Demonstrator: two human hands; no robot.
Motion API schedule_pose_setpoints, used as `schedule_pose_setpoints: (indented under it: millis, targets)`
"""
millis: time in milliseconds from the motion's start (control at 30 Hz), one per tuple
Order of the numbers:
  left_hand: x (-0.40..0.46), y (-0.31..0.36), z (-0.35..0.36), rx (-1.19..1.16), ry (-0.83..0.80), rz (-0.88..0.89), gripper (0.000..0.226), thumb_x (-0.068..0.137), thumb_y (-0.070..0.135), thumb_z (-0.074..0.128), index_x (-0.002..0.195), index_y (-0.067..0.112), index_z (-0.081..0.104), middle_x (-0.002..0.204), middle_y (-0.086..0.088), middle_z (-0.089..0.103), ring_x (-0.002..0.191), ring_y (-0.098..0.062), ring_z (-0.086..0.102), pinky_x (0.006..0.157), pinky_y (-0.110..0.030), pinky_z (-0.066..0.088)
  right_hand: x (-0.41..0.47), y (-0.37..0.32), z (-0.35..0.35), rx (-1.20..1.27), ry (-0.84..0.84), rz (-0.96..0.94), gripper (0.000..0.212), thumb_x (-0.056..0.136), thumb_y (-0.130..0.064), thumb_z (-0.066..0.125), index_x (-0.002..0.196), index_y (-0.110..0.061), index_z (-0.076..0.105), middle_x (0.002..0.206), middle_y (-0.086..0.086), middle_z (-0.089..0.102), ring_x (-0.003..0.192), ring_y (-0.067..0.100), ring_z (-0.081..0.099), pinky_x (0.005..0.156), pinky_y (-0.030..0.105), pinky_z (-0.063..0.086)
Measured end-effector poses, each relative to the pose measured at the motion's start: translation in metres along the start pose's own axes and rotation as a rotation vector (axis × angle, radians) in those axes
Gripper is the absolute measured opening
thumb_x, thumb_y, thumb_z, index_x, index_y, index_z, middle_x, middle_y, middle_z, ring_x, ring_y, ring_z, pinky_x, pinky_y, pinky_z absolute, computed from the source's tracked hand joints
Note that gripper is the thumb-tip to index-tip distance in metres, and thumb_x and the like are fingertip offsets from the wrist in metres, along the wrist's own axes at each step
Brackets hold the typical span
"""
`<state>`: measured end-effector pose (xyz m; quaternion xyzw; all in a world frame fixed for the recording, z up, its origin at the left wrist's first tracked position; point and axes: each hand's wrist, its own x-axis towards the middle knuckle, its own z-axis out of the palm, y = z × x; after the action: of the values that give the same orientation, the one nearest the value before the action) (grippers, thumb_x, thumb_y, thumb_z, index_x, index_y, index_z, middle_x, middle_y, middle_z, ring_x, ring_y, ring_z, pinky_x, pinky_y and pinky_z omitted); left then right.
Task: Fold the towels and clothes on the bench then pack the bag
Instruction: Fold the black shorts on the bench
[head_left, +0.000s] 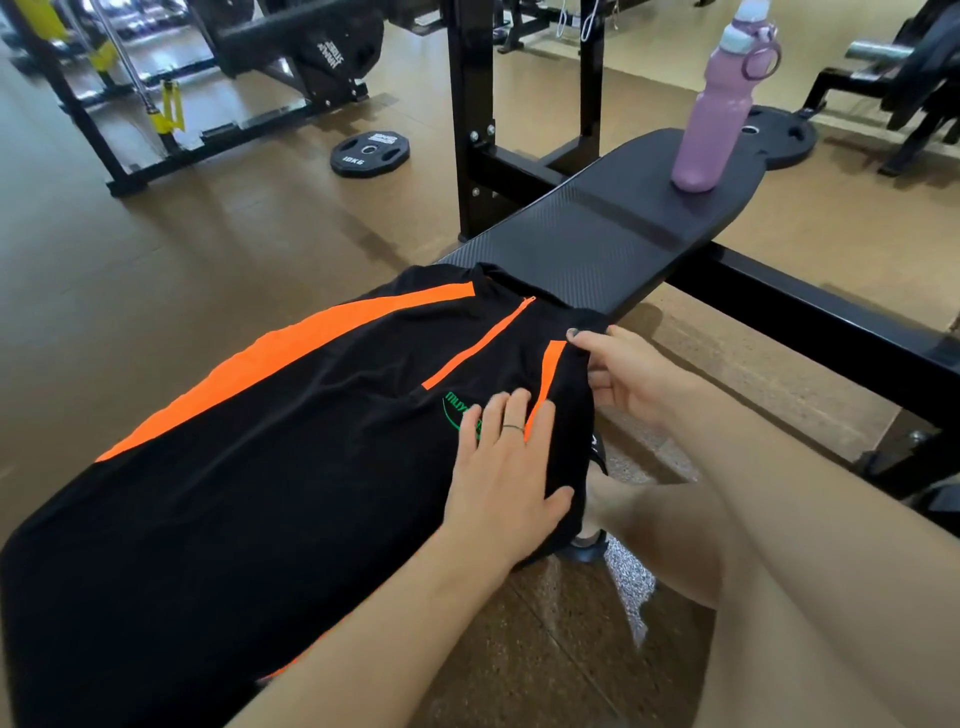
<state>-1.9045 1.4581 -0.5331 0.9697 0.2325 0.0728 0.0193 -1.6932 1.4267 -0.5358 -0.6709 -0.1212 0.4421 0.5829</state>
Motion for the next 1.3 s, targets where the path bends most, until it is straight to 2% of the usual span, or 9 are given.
schedule_pose_setpoints:
  millis: [200,333,433,533,700,800,933,1133,1300]
  targets:
    - [0.034,-0.042,0.016,0.012,-0.314,-0.099,0.105,0.086,0.076,0.049,0.16,0.032,-0.011,0.169,-0.006,-0.014,0.156,-0.031,-0.013,0.123,-0.06,0.002,0.037,-0.006,-0.003,-0.111,0.165,-0.142,0.017,0.101,-0.016,0.055,0.115,-0.019,0.064,0.111,0.008,0.073,0.094,0.028,0.071,0.06,0.033,0.056]
    - [0.054,-0.052,0.018,-0.011,-0.322,-0.116,0.103,0.085,0.079,0.046,0.159,0.037,-0.012,0.169,-0.003,-0.017,0.155,-0.029,-0.016,0.123,-0.061,0.0,0.064,-0.007,-0.007,-0.205,0.286,-0.117,0.013,0.1,-0.019,0.057,0.111,-0.014,0.06,0.108,0.011,0.069,0.096,0.033,0.069,0.069,0.045,0.062]
    - [0.057,-0.044,0.018,0.018,-0.257,-0.117,0.103,0.087,0.075,0.049,0.16,0.032,-0.01,0.169,-0.009,-0.013,0.155,-0.033,-0.013,0.122,-0.062,0.001,0.07,-0.009,-0.009,-0.222,0.303,-0.067,0.019,0.097,-0.028,0.063,0.092,-0.011,0.058,0.088,0.008,0.065,0.082,0.028,0.067,0.055,0.033,0.057]
    - [0.046,-0.028,0.025,0.064,-0.122,-0.027,0.103,0.084,0.069,0.057,0.161,0.027,0.004,0.168,-0.016,0.003,0.155,-0.038,-0.001,0.121,-0.065,0.007,0.059,-0.004,-0.011,-0.15,0.127,0.038,0.034,0.083,-0.032,0.077,0.102,-0.006,0.066,0.088,0.008,0.072,0.074,0.022,0.071,0.05,0.024,0.052]
    - [0.036,-0.011,0.031,0.097,0.022,0.003,0.084,0.074,0.058,0.074,0.14,0.017,0.043,0.141,-0.014,0.044,0.134,-0.036,0.04,0.112,-0.054,0.034,0.039,0.015,-0.017,-0.443,-0.284,0.199,0.035,0.078,-0.024,0.08,0.112,-0.014,0.076,0.108,0.004,0.077,0.111,0.026,0.069,0.106,0.042,0.048]
    - [0.035,-0.001,0.027,0.072,0.098,0.016,0.062,0.071,0.057,0.075,0.111,0.016,0.051,0.11,-0.006,0.052,0.101,-0.028,0.051,0.087,-0.042,0.044,0.025,0.021,-0.015,-0.527,-0.435,0.274,0.035,0.081,-0.015,0.077,0.116,-0.014,0.073,0.112,0.006,0.076,0.112,0.028,0.069,0.104,0.042,0.049]
    - [0.028,0.007,0.028,-0.008,0.04,-0.019,0.056,0.071,0.066,0.07,0.099,0.02,0.051,0.095,0.0,0.054,0.09,-0.022,0.055,0.077,-0.036,0.046,0.006,0.022,-0.004,-0.567,-0.57,0.353,0.035,0.083,-0.012,0.073,0.118,-0.011,0.07,0.118,0.011,0.074,0.116,0.034,0.067,0.105,0.046,0.049]
    - [0.018,0.024,0.018,-0.335,-0.066,-0.321,0.064,0.075,0.077,0.056,0.103,0.021,0.04,0.1,0.005,0.05,0.093,-0.022,0.06,0.073,-0.034,0.042,-0.016,0.004,0.007,-0.334,-0.567,0.352,0.018,0.092,-0.007,0.062,0.077,-0.016,0.067,0.076,0.005,0.064,0.063,0.016,0.056,0.059,0.024,0.045]
    - [0.018,0.029,-0.002,-0.651,-0.096,-0.508,0.038,0.09,0.054,0.057,0.101,0.024,0.036,0.102,0.004,0.053,0.097,-0.025,0.06,0.077,-0.041,0.047,-0.026,-0.007,0.018,-0.148,-0.468,0.308,0.024,0.095,-0.002,0.053,0.074,-0.012,0.056,0.068,0.006,0.064,0.055,0.017,0.061,0.052,0.025,0.051]
